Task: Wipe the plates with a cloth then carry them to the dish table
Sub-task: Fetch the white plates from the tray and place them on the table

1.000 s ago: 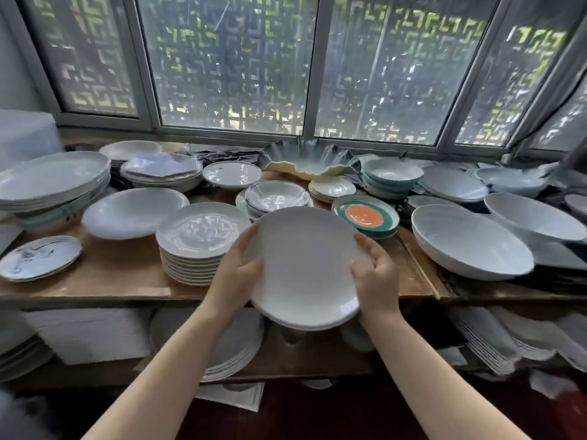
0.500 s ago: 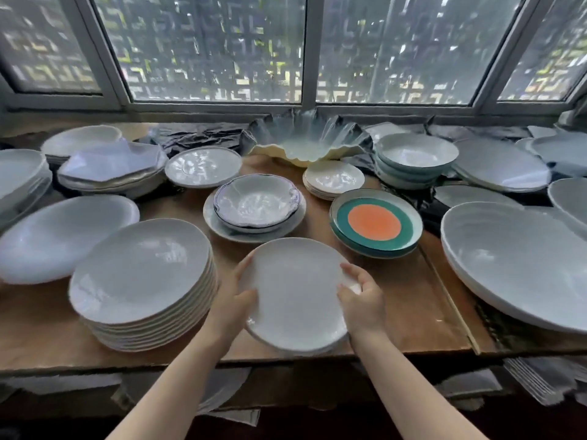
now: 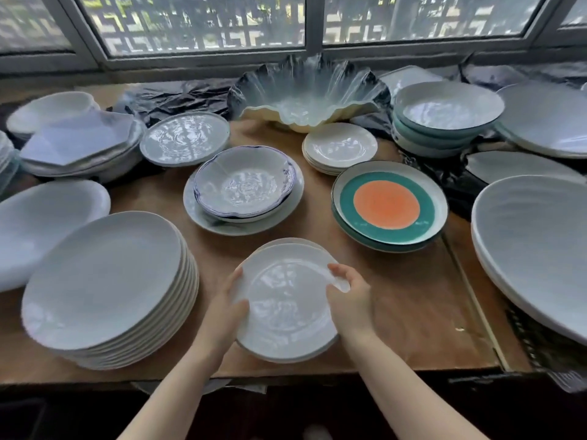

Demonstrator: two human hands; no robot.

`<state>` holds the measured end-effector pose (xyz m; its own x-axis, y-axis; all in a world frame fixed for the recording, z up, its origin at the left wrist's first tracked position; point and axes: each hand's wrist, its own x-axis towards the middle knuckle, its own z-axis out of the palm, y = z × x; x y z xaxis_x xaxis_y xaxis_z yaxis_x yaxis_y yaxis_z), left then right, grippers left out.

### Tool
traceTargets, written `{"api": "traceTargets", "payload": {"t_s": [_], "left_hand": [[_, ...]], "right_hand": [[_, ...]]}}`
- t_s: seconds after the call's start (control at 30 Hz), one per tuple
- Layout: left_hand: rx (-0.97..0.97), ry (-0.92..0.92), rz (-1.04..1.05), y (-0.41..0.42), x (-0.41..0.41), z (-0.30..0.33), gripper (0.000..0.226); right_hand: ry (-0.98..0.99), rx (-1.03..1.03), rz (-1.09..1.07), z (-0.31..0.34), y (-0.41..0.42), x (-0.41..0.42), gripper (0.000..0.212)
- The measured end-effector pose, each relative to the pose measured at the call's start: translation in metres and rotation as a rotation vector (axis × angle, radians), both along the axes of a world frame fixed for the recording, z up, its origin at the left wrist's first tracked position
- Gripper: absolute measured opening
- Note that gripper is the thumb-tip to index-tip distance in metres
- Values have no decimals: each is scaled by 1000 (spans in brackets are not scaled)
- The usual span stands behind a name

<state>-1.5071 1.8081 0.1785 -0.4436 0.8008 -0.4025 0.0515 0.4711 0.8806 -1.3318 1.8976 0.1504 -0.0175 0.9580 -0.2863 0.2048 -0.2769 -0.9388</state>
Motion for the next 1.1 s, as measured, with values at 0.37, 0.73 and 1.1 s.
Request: {"api": "traceTargets", "payload": {"t_s": [0.37,0.73,1.1], "left_hand": [[-36,17,-5,15,-10,-10,68],[-45,58,33,12,-3,-12,67],[-45,49,2,-1,7,-17,68]], "right_hand": [[-49,-42,-54,-6,2,-9,38],[-2,-63,-55,-8,3,-6,32],[13,-29,-30,-12,-2,6,31]]}}
